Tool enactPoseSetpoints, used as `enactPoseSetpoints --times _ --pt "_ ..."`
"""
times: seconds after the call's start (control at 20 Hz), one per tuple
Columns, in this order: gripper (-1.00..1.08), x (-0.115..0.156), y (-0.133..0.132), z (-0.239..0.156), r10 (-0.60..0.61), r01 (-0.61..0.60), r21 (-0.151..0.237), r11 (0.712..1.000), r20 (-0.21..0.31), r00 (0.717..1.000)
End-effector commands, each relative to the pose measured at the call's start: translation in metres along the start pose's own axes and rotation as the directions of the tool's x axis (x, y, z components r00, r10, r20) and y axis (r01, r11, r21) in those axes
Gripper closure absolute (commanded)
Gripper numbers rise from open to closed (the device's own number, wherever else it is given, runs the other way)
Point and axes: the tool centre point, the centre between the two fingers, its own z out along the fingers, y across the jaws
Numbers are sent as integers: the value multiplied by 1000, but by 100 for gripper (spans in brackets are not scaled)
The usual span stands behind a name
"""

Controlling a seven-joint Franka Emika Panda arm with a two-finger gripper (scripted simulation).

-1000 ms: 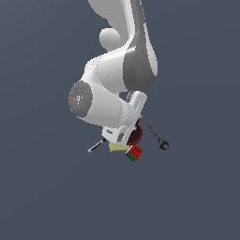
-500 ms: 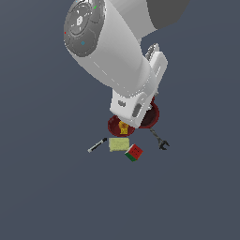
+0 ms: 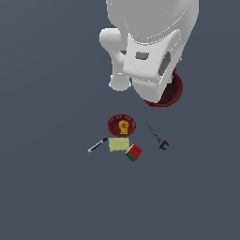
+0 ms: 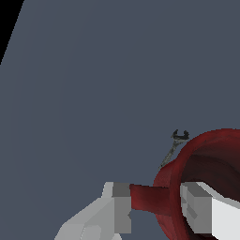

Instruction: Pick up a designated object from a clutter of objects.

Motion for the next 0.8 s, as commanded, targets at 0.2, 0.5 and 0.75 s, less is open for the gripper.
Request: enactPoseSetpoints --times 0.2,0.5,0.75 --pt "108 16 -24 -24 0 0 -1 1000 -3 1000" --pt "108 24 -33 -34 1 -1 0 1000 -4 1000" --pt "108 26 -35 -36 1 -1 0 1000 -4 1000"
